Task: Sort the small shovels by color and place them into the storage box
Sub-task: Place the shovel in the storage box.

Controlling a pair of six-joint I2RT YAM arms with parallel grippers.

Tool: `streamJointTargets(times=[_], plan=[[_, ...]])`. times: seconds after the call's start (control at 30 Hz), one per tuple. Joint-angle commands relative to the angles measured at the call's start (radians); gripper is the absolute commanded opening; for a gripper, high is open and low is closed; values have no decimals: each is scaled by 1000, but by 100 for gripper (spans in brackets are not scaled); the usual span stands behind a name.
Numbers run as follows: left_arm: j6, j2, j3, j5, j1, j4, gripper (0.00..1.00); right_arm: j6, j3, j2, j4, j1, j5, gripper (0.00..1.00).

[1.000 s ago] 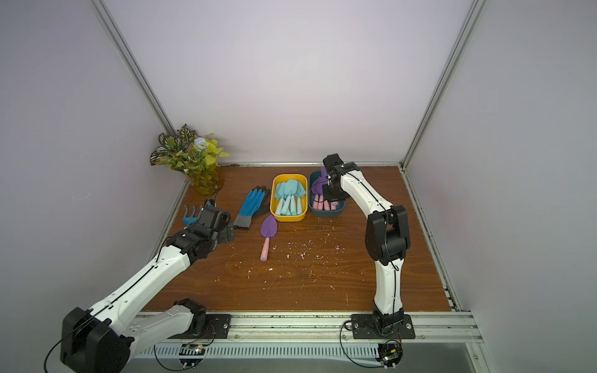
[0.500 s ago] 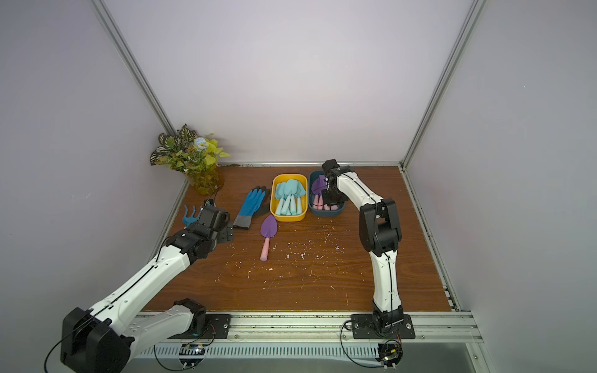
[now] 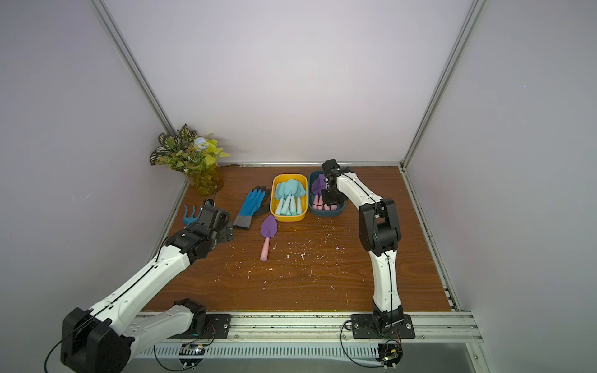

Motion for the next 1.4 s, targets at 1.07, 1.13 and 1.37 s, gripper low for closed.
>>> streamJointTargets(times=[1.07,1.13,1.37], plan=[[-3,-1,-10,-4,16,-5,99,47,42,-264,15,0,36,50],[-3,-3,-12,-6,17,-5,99,60,8,-334,40,0,44,50],[1,16,-8,20,16,-3,96,148,-263,-598,186,0,-35,50]])
